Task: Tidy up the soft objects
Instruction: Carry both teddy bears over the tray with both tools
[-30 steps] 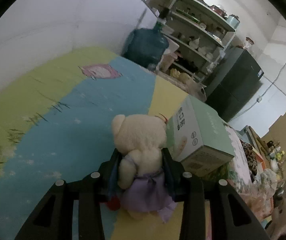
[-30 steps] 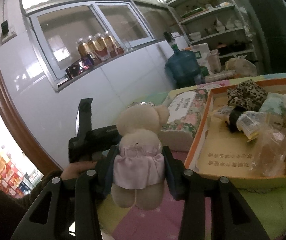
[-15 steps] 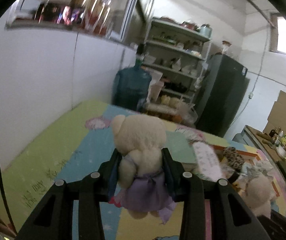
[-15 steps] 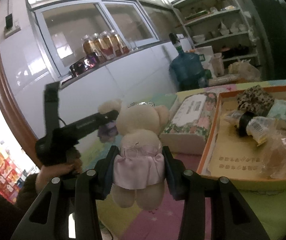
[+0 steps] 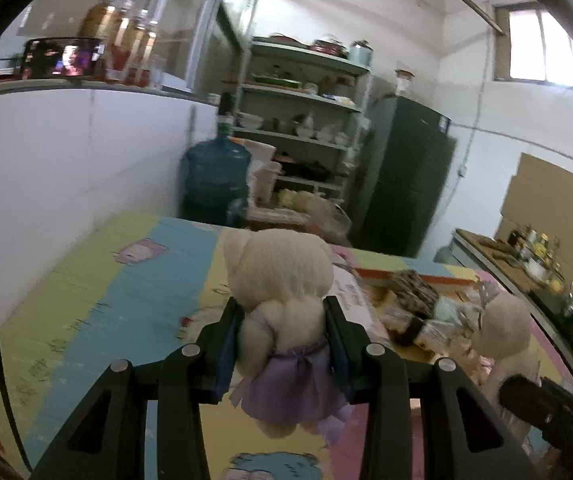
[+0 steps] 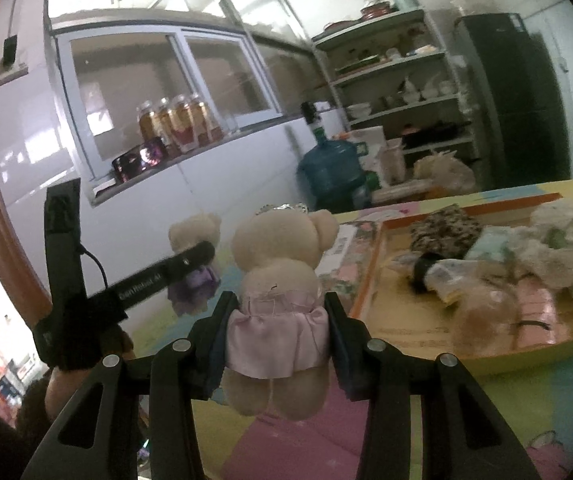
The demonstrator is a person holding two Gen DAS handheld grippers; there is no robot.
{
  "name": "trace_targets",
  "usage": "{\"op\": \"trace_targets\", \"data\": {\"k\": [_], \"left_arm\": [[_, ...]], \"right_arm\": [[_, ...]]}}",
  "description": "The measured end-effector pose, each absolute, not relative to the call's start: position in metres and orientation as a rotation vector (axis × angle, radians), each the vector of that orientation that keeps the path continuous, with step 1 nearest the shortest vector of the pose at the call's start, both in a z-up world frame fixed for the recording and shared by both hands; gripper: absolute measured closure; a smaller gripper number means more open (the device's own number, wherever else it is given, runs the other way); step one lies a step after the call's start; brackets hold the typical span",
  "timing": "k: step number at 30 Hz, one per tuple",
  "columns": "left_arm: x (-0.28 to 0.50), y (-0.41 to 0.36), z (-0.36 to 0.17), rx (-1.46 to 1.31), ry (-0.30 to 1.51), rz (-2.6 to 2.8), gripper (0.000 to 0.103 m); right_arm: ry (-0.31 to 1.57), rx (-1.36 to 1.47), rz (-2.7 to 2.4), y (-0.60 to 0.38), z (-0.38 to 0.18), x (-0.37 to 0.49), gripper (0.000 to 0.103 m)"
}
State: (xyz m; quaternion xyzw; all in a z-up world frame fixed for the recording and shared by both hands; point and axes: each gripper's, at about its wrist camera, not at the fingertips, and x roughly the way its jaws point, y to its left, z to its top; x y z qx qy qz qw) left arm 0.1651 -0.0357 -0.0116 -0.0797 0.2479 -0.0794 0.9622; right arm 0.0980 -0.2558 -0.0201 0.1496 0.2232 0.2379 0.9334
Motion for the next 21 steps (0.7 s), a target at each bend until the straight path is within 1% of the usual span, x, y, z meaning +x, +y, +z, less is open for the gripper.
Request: {"op": "trace_targets", "data": {"k": [21], "left_arm": [[0.174,-0.143,-0.022,-0.108,0.562,-0.401,0.062]], "right_arm": [[0.422,0.388,0.286,-0.343,-0.025,0.083,0.058]]}}
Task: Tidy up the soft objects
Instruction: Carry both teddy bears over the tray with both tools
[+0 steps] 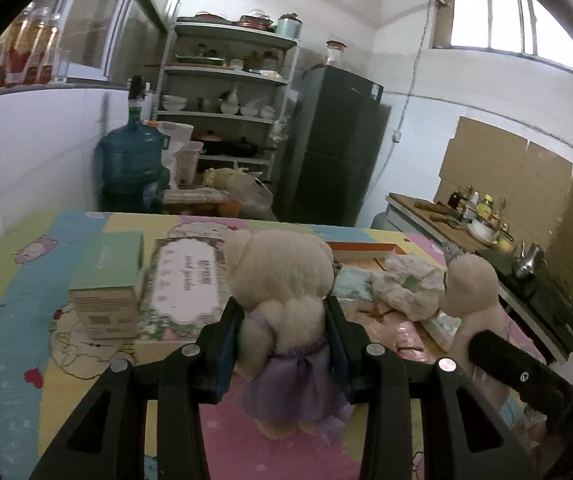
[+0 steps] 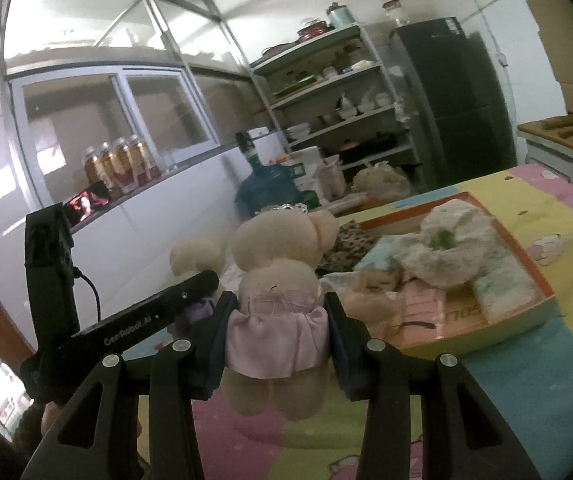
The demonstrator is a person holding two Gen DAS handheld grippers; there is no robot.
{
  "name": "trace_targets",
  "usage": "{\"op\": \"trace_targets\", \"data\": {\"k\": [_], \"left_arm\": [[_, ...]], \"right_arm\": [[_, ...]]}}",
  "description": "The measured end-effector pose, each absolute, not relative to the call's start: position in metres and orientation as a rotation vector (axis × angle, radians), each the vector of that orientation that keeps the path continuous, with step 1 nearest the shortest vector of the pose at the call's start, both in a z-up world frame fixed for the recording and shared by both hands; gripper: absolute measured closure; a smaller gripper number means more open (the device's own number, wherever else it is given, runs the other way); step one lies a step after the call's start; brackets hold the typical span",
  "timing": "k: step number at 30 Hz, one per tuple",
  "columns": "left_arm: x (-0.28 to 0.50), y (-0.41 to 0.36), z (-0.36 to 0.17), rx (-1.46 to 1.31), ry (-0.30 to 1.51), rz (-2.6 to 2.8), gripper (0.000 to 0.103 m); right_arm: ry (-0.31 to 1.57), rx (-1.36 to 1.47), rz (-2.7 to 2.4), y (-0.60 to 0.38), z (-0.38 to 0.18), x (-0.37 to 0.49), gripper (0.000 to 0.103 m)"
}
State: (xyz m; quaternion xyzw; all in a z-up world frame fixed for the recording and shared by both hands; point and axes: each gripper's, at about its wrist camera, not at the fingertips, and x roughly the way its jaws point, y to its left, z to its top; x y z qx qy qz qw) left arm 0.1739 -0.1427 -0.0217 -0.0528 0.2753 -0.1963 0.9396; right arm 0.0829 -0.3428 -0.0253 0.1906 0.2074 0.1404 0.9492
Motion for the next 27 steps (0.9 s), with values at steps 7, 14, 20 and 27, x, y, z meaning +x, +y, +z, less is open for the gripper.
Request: {"op": "trace_targets", "data": {"k": [7,14,20,27], "left_arm": [[0.179,-0.162,-0.025,-0.088,0.579,-0.421,0.062],[0.188,-0.174,-0.033,-0.08,0.606,-0.426,0.062],[0.193,-0.184,-0.037,-0.07,0.615,-0.427,0.062],[0.198,-0.195,-0.045,-0.056,0.634,-0.425,0.062]], "right_arm": [[0.411,0.412,0.245,-0.363,-0.027,0.086,0.058],[0.402,0.428,0.212,-0.384,-0.03,0.092,0.058],[0.401,0.441,0.195,-0.398,-0.032,0.096,0.058],[0.403,0.459,0.188,-0.41,-0.037,0.101,0.058]]}}
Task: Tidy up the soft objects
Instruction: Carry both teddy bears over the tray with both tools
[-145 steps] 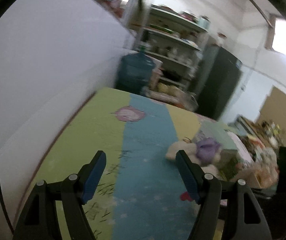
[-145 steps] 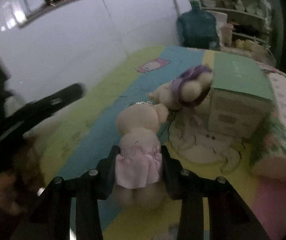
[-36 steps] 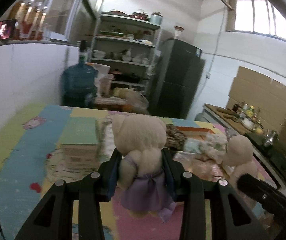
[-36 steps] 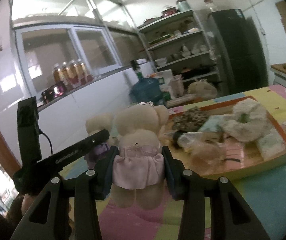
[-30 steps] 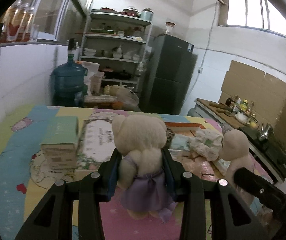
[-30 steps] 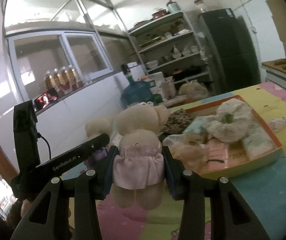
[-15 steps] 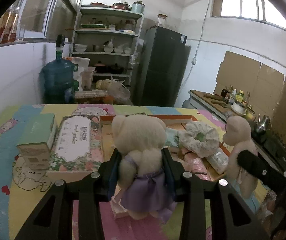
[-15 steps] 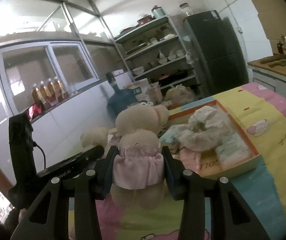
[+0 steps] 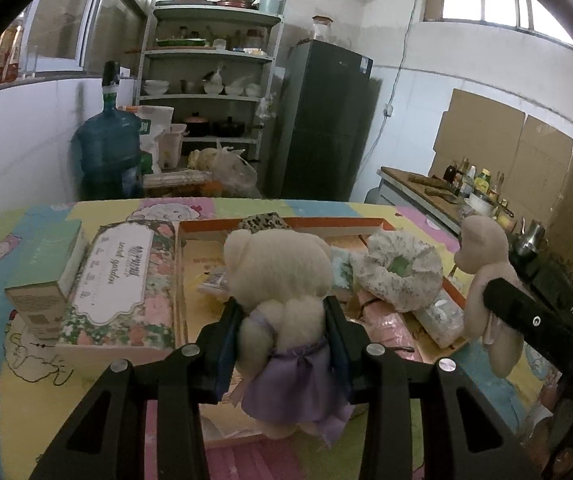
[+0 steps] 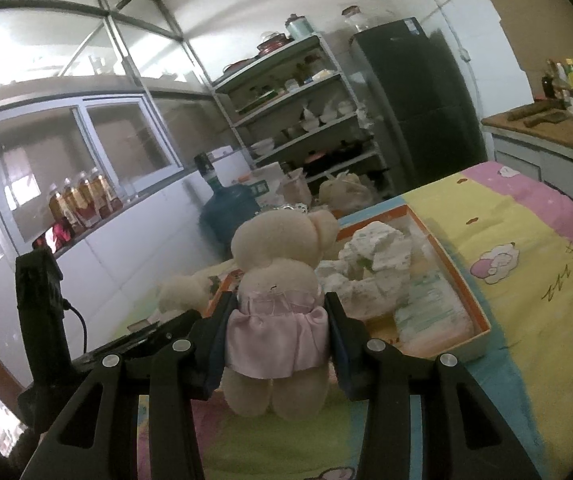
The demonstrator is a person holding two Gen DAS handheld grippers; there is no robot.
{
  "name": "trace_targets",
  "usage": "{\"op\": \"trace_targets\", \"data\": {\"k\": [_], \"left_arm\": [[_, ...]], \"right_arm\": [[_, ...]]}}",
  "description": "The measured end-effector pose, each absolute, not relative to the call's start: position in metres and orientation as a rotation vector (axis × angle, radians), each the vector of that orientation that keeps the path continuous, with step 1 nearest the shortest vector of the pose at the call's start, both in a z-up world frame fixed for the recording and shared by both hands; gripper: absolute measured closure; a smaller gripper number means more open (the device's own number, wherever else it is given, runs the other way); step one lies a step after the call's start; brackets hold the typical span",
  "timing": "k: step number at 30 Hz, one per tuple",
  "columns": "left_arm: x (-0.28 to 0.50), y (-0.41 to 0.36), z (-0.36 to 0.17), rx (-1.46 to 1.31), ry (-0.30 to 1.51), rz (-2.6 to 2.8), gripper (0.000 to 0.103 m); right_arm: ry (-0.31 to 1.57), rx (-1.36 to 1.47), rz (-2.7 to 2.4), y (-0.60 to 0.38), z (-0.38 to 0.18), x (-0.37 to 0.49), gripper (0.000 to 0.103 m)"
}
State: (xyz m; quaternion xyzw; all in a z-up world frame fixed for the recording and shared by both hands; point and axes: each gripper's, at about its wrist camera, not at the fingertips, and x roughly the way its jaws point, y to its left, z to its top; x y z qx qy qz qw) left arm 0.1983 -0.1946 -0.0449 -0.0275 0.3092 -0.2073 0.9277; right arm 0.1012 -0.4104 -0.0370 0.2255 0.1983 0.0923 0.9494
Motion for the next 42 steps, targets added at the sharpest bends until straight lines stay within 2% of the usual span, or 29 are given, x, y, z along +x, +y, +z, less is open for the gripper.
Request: {"op": "trace_targets", "data": {"k": [20,42], "left_arm": [[0.22,-0.209,-0.064,-0.06,0.687,-0.409,0.062],[0.234,-0.22,-0.078,-0.064,0.734,-0.43,0.062]], "right_arm": [[0.438,0.482,0.197,-0.422,-0.046,0.131,0.058],[0.566,0.496,0.166,-0.423,-0.072,0.173,0.058]]}}
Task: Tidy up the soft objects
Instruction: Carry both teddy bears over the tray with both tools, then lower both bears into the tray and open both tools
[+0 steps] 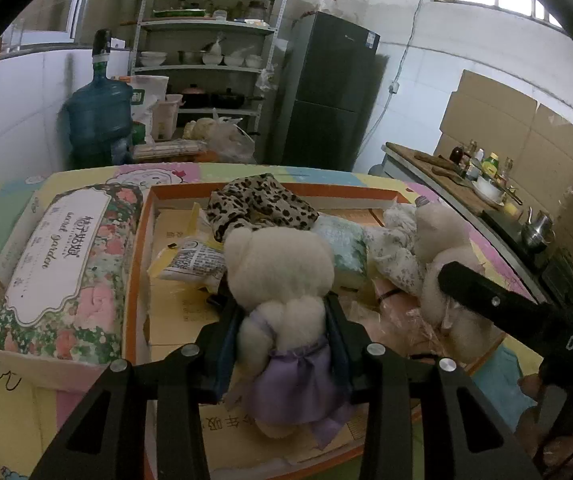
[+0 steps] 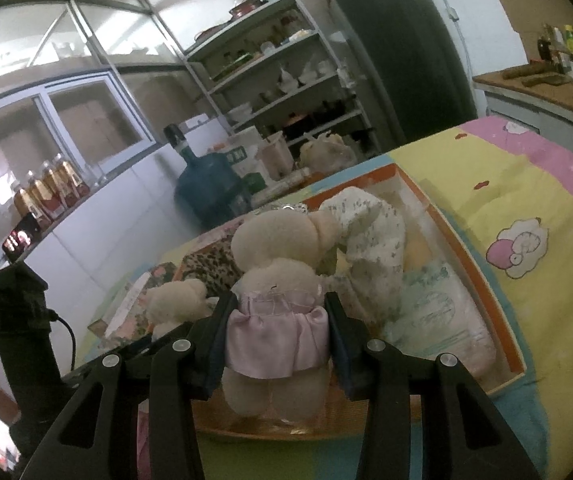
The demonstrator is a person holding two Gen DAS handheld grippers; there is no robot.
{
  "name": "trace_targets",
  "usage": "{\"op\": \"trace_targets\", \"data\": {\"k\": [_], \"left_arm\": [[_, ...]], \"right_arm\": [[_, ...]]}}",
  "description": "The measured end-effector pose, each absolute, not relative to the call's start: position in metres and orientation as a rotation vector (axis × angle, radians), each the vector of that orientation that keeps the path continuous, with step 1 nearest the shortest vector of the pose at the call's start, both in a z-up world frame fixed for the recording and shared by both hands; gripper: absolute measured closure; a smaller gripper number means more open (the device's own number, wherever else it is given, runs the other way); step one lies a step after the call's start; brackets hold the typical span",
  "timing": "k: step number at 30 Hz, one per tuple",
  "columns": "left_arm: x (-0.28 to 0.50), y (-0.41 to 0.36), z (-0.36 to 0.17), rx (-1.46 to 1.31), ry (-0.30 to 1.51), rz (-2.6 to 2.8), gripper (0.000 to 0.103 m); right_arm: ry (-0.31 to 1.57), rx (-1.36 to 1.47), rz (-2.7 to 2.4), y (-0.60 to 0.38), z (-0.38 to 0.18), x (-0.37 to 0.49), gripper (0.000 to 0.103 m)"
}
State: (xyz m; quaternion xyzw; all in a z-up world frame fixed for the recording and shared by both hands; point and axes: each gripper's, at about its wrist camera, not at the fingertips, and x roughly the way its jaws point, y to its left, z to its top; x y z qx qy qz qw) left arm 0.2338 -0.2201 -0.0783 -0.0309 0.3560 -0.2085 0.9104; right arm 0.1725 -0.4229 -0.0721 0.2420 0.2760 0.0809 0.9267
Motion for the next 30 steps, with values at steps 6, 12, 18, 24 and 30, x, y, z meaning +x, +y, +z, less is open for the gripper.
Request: {"op": "trace_targets", "data": {"k": [6,12,18,24,30], "left_arm": [[0.232,-0.222,-0.08,-0.063,0.731,-0.42,0.059],[0.235,-0.217,-0.082,-0.099,0.751,-0.435,0.057],[0.236,-0.217,-0.084,-0.103,0.765,-0.44,0.044],[0.232,-0.217,-0.081,-0.099,0.748,-0.441,0.024],[0.228,-0.211,-0.076,-0.108,0.733,-0.45,0.024]], "right_arm": [[0.584,0.497,0.156,-0.421,-0.075,0.176,0.058],[0.588,0.501,0.156,-0.422,-0.077,0.176,0.057],[0.586,0.502,0.158,-0.421,-0.077,0.176,0.055],[0.581,0.494,0.156,-0.42,-0.077,0.176,0.049],[0.546,0.473,0.138,-0.42,-0.073,0.169,0.04]]}}
